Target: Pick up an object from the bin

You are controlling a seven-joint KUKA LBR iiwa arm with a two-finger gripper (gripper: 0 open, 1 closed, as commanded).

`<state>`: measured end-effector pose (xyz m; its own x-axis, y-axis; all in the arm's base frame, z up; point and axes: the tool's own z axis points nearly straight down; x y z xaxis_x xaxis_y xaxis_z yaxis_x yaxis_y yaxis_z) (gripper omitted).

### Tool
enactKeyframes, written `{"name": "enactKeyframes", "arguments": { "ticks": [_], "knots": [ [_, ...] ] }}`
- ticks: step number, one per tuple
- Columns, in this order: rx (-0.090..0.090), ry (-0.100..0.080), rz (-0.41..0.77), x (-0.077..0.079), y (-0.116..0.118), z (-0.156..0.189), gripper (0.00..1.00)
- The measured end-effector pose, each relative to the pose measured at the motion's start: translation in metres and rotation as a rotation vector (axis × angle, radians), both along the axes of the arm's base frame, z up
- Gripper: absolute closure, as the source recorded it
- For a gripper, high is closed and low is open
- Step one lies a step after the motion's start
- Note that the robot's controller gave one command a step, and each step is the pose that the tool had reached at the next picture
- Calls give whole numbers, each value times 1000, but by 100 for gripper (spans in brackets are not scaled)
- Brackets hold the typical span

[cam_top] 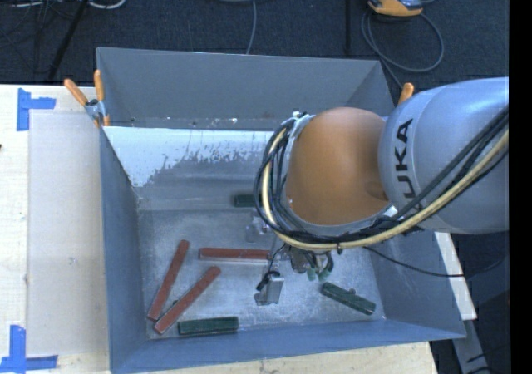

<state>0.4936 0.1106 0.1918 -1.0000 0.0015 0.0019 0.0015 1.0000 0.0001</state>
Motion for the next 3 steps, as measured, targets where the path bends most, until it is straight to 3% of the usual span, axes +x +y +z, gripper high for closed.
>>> {"name": "enactKeyframes", "arguments": {
  "ticks": [1,2,3],
  "knots": [
    [2,-7,-58,36,-10,-52,0],
    [-1,2,48,66,-2,-73,0],
    [0,-2,-132,79,2,-73,0]
  ]
}}
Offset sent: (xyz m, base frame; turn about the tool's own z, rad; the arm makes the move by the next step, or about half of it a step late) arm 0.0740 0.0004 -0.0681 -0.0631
